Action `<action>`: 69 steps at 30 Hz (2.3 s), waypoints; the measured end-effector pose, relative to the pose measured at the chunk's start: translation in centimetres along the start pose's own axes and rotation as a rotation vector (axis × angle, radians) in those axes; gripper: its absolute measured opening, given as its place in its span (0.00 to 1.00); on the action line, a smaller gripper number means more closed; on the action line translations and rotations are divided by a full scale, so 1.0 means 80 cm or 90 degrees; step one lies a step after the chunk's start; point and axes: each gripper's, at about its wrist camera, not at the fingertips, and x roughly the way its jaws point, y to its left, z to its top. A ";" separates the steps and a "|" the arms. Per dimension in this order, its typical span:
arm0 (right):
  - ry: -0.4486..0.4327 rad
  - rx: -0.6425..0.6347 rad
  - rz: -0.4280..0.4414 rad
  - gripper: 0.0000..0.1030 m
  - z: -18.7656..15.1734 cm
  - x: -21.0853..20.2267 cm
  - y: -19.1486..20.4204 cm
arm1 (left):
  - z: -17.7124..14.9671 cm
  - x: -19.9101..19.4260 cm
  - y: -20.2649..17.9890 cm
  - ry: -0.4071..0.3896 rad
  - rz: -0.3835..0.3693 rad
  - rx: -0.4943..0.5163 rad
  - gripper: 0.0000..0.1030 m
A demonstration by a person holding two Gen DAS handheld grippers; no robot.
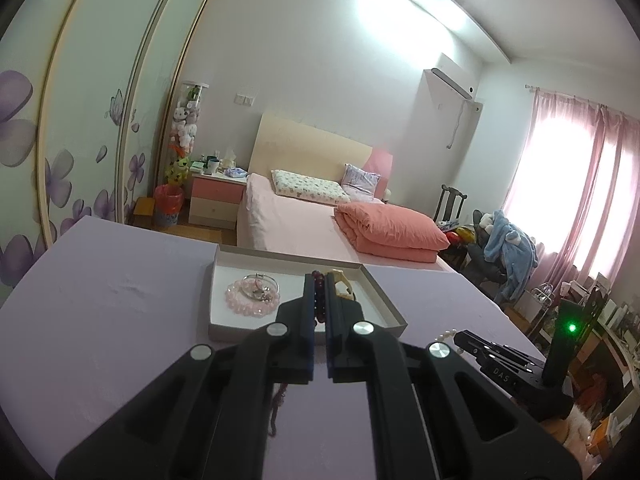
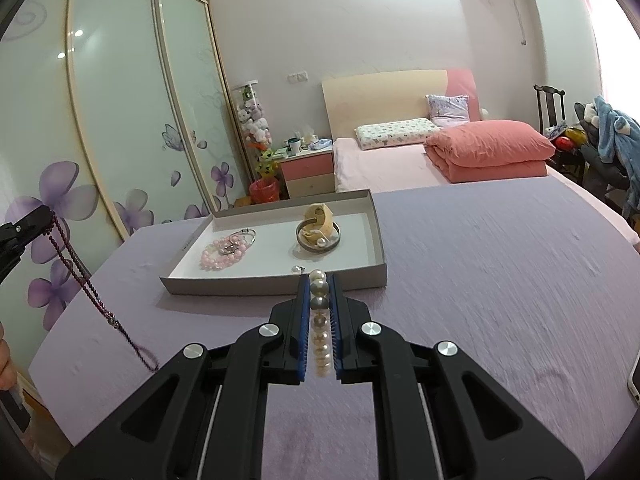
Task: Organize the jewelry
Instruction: 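Lift the pearl bracelet and red bead necklace and carry them over the grey tray, then lower both items into the tray and open both grippers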
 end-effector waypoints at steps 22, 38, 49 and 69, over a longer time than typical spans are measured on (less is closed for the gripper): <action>-0.110 -0.023 0.014 0.10 0.086 0.041 0.025 | 0.083 0.058 -0.012 -0.064 0.030 0.035 0.05; -0.115 -0.027 0.014 0.10 0.101 0.138 0.030 | 0.090 0.173 0.004 -0.053 0.055 0.049 0.05; -0.053 -0.024 0.004 0.10 0.073 0.189 0.028 | 0.050 0.241 0.022 0.001 0.060 0.045 0.05; -0.033 -0.035 0.020 0.48 0.068 0.195 0.038 | 0.017 0.284 0.057 0.046 0.095 0.014 0.23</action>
